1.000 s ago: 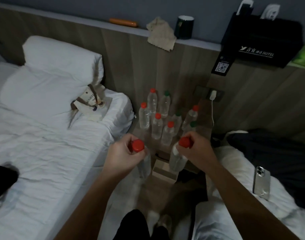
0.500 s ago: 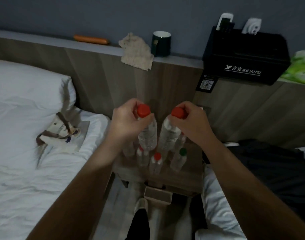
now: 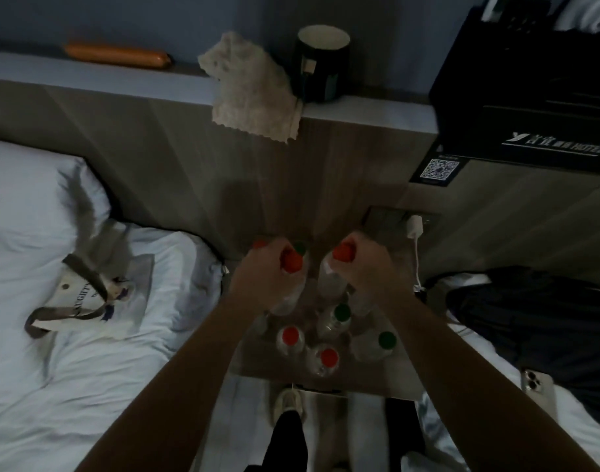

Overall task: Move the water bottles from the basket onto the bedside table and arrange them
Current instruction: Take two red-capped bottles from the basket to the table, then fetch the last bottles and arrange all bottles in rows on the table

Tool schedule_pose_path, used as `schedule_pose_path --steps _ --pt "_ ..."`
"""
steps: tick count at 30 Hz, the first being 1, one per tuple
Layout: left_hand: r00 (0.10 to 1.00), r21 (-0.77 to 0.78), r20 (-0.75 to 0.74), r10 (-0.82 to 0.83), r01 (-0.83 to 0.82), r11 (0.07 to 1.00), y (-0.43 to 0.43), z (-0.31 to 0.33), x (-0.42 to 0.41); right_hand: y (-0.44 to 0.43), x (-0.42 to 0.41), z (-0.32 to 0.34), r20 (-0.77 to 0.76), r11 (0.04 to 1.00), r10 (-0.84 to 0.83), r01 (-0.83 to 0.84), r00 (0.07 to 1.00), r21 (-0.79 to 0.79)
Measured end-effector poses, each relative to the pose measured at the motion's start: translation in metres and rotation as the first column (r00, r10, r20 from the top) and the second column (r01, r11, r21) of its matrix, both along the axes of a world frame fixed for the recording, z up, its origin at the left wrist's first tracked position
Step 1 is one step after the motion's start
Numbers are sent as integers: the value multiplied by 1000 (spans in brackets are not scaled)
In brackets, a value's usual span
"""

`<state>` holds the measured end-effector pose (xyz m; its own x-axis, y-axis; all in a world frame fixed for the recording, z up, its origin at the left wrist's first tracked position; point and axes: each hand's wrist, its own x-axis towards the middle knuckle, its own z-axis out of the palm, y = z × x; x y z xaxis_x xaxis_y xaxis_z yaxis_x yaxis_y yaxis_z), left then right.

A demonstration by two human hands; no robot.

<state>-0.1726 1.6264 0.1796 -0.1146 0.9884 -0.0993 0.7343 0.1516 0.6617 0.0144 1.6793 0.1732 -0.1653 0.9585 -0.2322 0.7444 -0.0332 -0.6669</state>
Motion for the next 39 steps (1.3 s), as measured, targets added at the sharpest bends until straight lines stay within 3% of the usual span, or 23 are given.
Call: schedule_pose_path --steps 4,7,11,14,20,29,32,39 --pt "984 -191 -167 -71 38 981 12 -36 -5 10 -11 -38 208 995 -18 38 978 -96" --pt "967 -217 -230 -110 59 974 18 -59 -10 13 -17 -57 302 985 3 49 953 -167" --pt "981 -220 -176 -81 41 975 21 -94 -16 21 -24 -76 381 971 -4 96 925 -221" --pt "978 -224 -177 -110 69 972 24 -114 -21 22 -27 -84 375 952 4 111 927 -284" --pt "999 -254 -9 -49 45 966 30 -129 -32 26 -27 -89 387 936 -55 183 920 -302" --pt "993 -298 -108 39 -70 952 12 -121 -20 22 -12 -95 159 898 -98 156 982 -411" --pt "984 -206 -157 88 -120 971 -2 -107 -17 15 -11 -75 172 914 -44 109 984 -390" --pt "966 30 -79 245 -243 970 -80 -64 8 -19 12 -34 153 955 175 -130 973 -268"
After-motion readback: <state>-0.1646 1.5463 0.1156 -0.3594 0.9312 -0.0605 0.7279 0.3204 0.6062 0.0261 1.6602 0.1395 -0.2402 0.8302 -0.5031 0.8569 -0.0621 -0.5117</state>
